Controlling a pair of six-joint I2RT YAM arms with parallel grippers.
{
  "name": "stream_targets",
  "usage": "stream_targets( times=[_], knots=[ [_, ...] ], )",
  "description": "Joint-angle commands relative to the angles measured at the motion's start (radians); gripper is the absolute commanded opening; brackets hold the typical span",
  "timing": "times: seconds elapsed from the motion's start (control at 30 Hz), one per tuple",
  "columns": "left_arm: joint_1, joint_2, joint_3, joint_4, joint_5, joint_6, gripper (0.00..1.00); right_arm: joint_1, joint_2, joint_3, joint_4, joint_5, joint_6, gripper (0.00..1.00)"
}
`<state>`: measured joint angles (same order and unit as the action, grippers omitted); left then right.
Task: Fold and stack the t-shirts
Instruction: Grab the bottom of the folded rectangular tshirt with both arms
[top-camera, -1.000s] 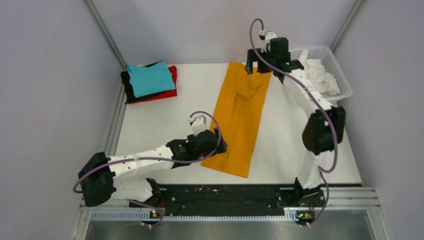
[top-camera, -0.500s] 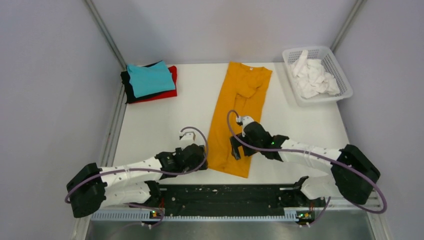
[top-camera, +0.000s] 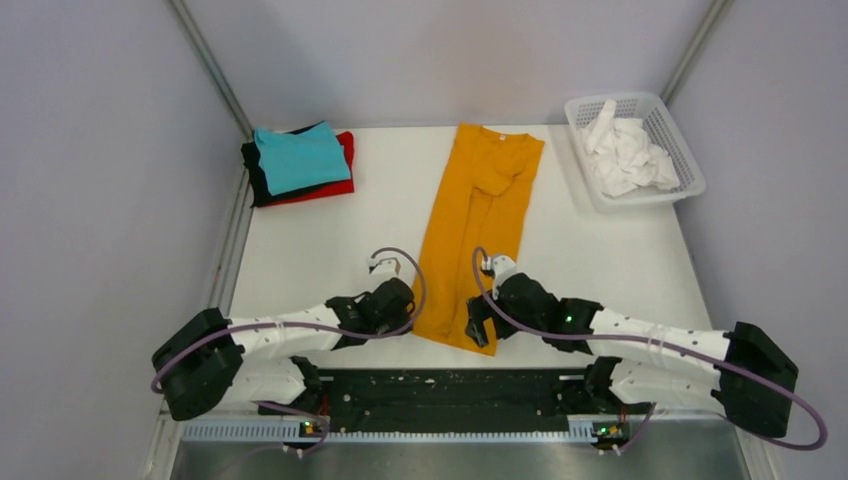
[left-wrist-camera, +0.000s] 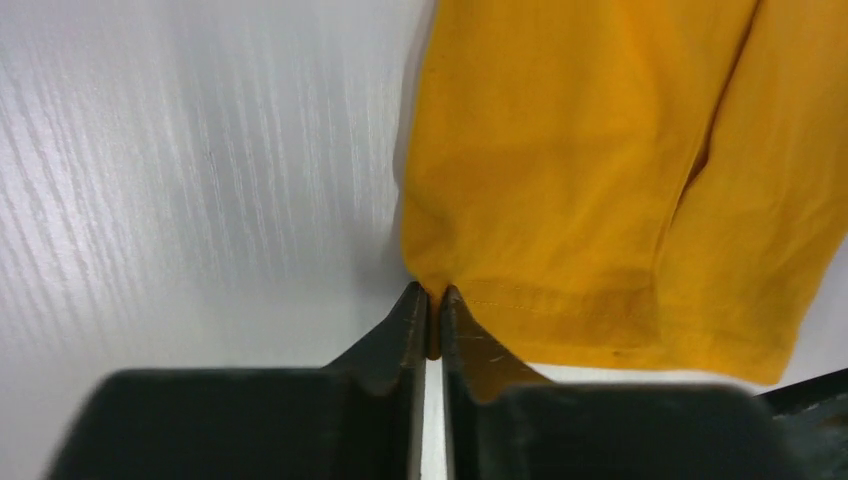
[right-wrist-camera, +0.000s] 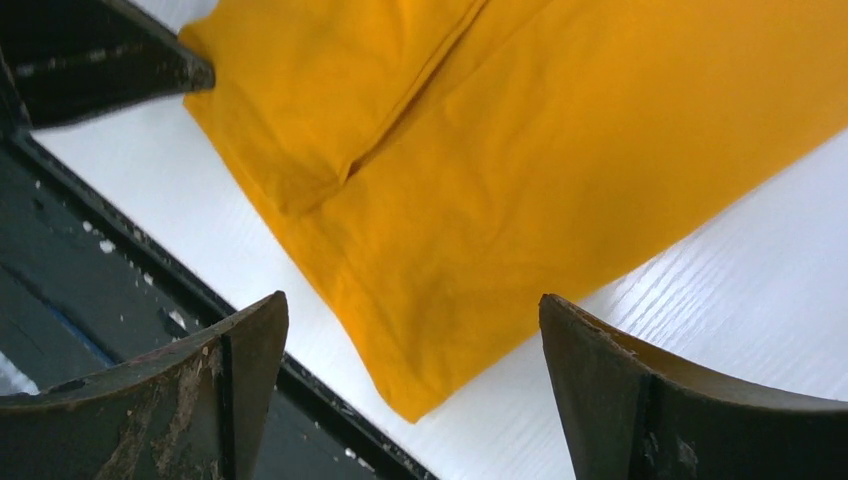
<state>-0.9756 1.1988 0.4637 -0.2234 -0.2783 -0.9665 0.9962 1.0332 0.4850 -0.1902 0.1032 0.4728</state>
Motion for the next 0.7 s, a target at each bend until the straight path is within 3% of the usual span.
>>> stream_targets(
  times=[0.0,0.17,0.47,0.67],
  knots=[
    [0.03,0.045,0.004,0.006,0.058,0.004,0.01,0.091,-0.061,-0.01,-0.065,-0.018,0.021,0.92],
    [0.032,0.051,-0.007,0.035,0.104,0.0,0.0,0.215,0.014,-0.001,-0.08,0.005,0.052,0.84],
    [0.032,0.047,-0.001,-0.035,0.086,-0.02,0.0,0.229,0.173,0.058,-0.175,0.101,0.089,0.68],
    [0.032,0.04,0.0,-0.05,0.112,-0.029,0.0,0.229,0.182,0.043,-0.188,0.078,0.129,0.39]
  ],
)
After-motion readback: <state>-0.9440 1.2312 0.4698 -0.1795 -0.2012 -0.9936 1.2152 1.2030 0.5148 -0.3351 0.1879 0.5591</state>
